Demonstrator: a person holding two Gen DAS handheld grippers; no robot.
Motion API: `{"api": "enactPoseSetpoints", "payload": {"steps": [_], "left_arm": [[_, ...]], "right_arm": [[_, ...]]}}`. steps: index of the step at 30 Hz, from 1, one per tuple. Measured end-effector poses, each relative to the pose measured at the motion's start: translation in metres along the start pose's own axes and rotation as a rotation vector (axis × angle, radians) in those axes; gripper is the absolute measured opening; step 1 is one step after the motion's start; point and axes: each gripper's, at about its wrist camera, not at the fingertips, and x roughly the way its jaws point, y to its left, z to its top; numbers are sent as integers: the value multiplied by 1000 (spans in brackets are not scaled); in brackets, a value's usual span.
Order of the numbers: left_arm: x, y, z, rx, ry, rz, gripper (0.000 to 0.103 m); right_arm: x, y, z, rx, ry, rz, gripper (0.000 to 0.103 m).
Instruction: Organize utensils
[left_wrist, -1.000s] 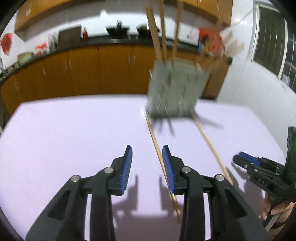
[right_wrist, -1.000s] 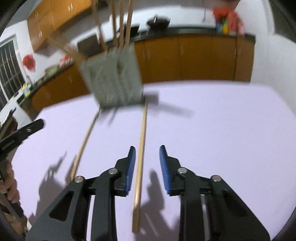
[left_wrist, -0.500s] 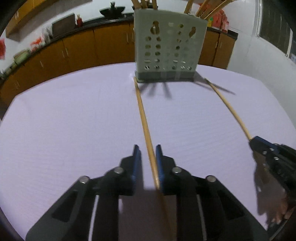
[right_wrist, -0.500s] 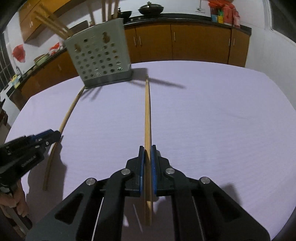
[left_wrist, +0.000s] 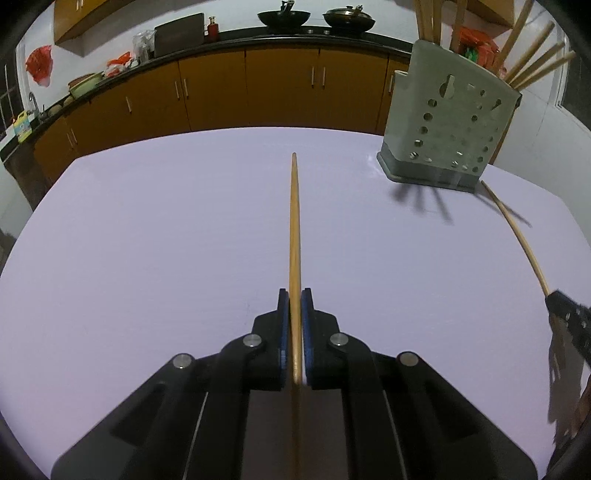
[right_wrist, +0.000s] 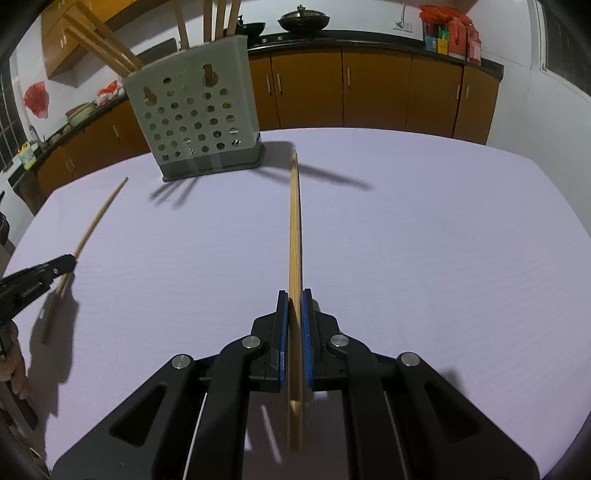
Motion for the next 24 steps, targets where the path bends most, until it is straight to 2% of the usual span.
{"api": "enactPoseSetpoints", "payload": {"steps": [9, 24], "left_arm": [[-1, 6, -2, -18, -9, -48, 10], [4, -1, -1, -19, -10, -58, 13]], "right_arm": [[-1, -1, 0, -4, 3, -24, 8], [-1, -1, 1, -1, 3, -26, 8]]}}
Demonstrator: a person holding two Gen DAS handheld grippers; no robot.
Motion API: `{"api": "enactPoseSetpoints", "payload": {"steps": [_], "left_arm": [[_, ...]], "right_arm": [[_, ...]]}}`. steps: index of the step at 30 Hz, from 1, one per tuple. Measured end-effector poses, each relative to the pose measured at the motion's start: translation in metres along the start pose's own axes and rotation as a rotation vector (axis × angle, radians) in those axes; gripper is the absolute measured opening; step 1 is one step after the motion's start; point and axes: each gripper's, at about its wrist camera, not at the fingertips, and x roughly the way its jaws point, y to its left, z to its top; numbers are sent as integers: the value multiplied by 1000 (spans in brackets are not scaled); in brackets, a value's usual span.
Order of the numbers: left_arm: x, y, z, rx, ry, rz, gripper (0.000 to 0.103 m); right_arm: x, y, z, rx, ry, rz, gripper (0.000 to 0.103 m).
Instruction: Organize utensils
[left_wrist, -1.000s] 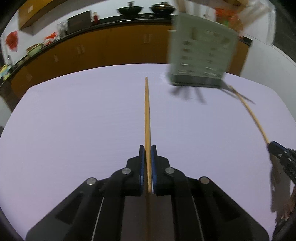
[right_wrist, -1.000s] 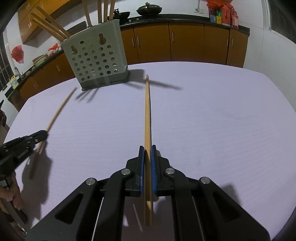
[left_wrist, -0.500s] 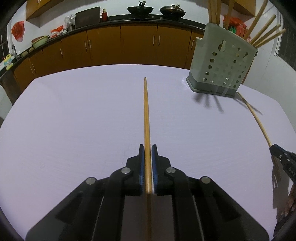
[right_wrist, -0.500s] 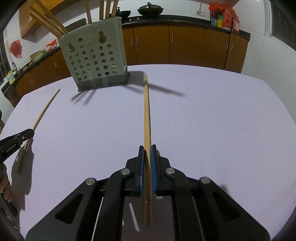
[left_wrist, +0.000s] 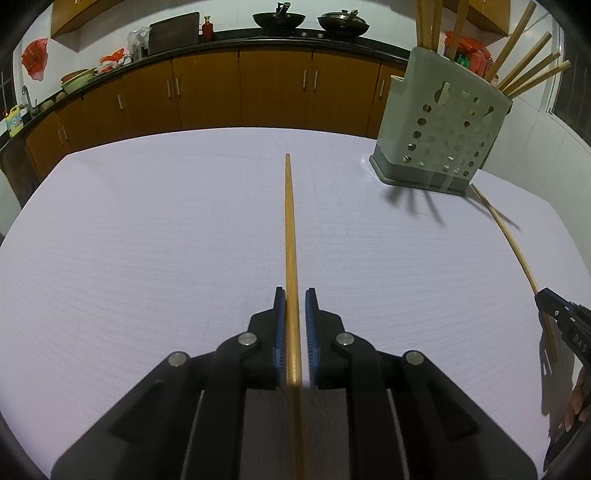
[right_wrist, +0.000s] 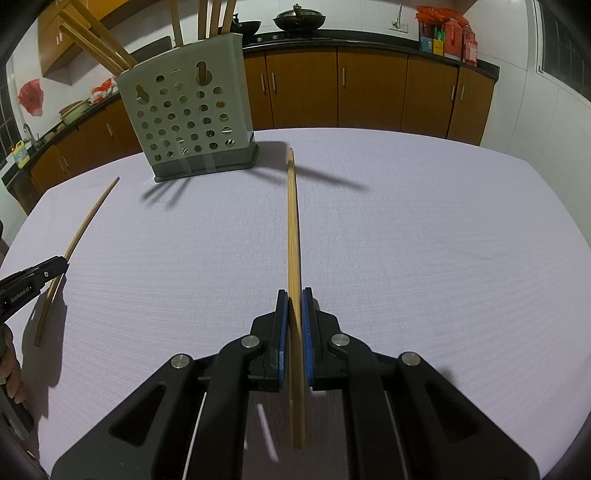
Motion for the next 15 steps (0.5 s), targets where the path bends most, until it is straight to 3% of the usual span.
{"api": "enactPoseSetpoints", "payload": {"steps": [15], "left_arm": [[1, -2, 0, 2, -1, 0, 15]], "right_arm": [[-1, 1, 0, -2, 0, -4, 9]]}}
